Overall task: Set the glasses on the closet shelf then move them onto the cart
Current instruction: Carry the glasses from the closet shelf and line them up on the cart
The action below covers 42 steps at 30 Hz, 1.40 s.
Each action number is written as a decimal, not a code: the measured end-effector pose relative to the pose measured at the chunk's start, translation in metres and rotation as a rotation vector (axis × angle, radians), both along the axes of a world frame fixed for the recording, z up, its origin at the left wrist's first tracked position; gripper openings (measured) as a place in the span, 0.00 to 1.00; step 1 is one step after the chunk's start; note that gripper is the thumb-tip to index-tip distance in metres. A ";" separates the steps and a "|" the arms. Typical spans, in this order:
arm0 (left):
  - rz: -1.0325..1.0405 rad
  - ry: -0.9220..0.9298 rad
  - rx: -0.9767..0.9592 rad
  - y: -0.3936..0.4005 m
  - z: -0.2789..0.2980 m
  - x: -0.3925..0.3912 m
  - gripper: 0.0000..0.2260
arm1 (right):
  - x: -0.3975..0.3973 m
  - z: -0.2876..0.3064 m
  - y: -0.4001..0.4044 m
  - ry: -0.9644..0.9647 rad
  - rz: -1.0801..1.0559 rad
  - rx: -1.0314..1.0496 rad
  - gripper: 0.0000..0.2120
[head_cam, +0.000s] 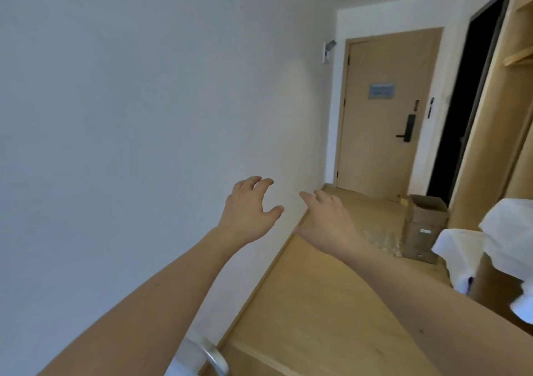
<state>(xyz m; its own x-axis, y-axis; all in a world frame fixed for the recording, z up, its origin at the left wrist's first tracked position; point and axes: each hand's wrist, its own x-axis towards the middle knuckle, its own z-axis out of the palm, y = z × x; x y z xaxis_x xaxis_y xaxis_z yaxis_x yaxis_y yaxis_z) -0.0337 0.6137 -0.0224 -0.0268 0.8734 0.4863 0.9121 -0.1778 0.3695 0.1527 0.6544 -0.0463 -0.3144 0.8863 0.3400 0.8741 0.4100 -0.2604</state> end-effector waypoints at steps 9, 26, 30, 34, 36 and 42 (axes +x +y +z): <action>-0.225 0.057 -0.021 0.137 0.017 0.119 0.30 | 0.110 0.014 0.102 0.026 -0.181 0.014 0.39; -0.411 0.050 -0.078 0.343 0.003 0.257 0.30 | 0.246 0.005 0.277 0.000 -0.353 0.004 0.40; -0.461 0.088 -0.099 0.382 -0.006 0.270 0.31 | 0.255 -0.004 0.312 0.020 -0.397 -0.024 0.43; -0.540 0.154 -0.054 0.433 -0.011 0.278 0.31 | 0.258 -0.016 0.354 0.021 -0.458 -0.032 0.43; -0.572 0.151 -0.063 0.460 -0.011 0.280 0.31 | 0.260 -0.018 0.374 0.029 -0.509 -0.041 0.43; -0.680 0.142 -0.114 0.539 -0.015 0.287 0.30 | 0.261 -0.019 0.428 0.035 -0.635 -0.063 0.40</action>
